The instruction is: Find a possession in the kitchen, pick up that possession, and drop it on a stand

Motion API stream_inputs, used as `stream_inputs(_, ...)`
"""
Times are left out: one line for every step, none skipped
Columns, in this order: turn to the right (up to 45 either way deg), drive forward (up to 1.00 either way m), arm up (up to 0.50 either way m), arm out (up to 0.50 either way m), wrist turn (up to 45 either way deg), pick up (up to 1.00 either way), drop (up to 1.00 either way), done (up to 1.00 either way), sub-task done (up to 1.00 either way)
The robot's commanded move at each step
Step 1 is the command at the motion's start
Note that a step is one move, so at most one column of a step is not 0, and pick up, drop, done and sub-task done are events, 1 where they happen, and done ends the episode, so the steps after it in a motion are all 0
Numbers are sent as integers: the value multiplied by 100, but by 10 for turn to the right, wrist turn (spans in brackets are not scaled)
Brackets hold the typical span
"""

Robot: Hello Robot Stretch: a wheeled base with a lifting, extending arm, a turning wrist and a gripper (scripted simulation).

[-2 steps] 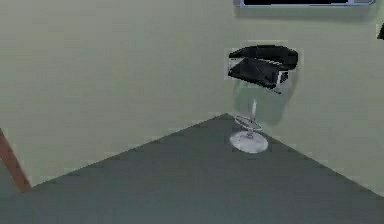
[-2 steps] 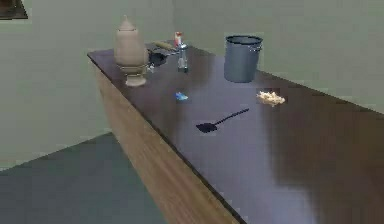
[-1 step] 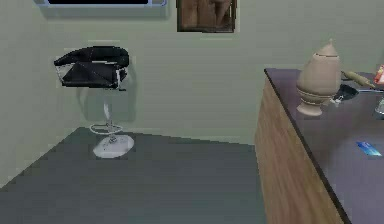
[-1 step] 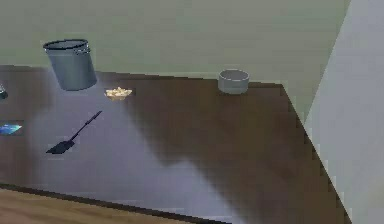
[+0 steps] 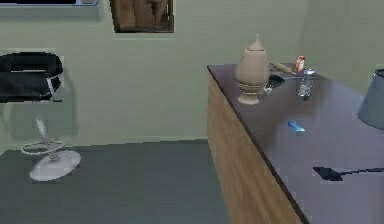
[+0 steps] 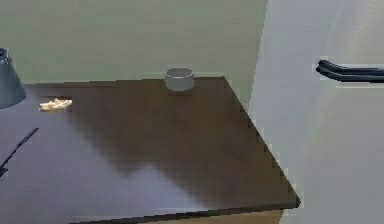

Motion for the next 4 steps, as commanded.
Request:
stream_inputs(0, 50, 0, 0, 0, 0, 0, 0, 0)
stream_inputs(-300, 0, 0, 0, 0, 0, 0, 0, 0)
stream_inputs(0, 0, 50, 0, 0, 0, 0, 0, 0)
stream_inputs(0, 0, 38, 0, 0, 0, 0, 0, 0)
